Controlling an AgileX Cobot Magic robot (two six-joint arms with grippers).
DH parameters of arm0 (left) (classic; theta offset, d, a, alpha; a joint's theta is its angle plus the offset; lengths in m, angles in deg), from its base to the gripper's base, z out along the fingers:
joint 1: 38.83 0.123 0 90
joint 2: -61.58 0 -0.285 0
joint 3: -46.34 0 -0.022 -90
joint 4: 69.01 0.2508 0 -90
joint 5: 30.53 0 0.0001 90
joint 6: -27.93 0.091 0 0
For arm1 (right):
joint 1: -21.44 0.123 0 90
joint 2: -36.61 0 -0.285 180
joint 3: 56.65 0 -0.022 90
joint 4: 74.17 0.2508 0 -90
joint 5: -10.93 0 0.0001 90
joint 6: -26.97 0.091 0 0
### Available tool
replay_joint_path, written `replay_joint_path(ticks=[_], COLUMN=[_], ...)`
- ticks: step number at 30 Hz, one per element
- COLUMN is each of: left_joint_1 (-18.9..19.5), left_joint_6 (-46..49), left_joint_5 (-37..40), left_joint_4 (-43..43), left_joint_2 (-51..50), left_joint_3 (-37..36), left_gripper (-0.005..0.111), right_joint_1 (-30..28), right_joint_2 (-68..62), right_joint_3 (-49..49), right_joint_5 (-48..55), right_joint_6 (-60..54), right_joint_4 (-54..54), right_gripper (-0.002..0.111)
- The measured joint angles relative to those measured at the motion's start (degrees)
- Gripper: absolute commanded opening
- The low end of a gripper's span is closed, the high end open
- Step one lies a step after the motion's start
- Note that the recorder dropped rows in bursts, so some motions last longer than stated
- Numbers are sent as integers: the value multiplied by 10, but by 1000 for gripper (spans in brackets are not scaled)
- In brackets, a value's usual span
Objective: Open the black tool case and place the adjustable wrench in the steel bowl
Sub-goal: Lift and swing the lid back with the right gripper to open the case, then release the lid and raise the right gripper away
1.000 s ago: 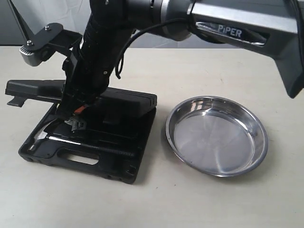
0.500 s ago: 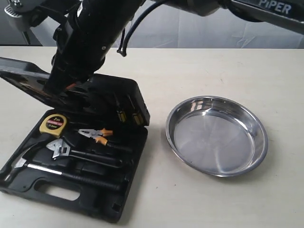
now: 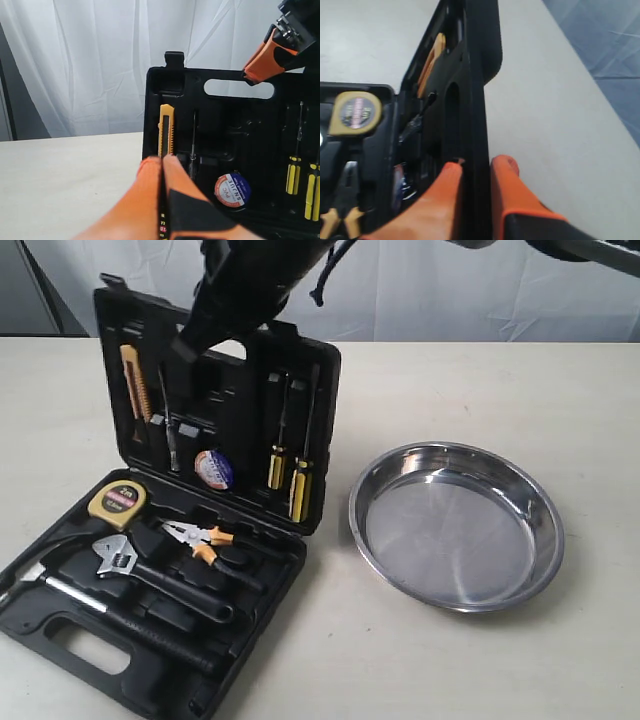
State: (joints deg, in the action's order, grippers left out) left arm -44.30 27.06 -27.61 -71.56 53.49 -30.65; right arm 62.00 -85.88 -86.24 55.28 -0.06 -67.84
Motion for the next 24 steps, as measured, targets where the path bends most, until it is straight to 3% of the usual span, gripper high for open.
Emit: replay_joint_path(ticks=[12, 17, 20, 24], left_joint_1=[0, 0, 0, 0], left_joint_6=[0, 0, 0, 0], left_joint_5=[0, 0, 0, 0], left_joint_4=[0, 0, 0, 0], left_joint_2=[0, 0, 0, 0], left_joint_3=[0, 0, 0, 0], left_gripper=[0, 0, 0, 0], right_joint_1=[-67, -69, -69, -67], right_joint_2=[-97, -103, -103, -103], right_joint_3=[-2, -2, -2, -2], right_joint_5=[-117, -129, -142, -147], right_joint_6=[2, 2, 8, 31], right_joint_4=[-92, -97, -93, -90], right_gripper=[0, 25, 47, 50])
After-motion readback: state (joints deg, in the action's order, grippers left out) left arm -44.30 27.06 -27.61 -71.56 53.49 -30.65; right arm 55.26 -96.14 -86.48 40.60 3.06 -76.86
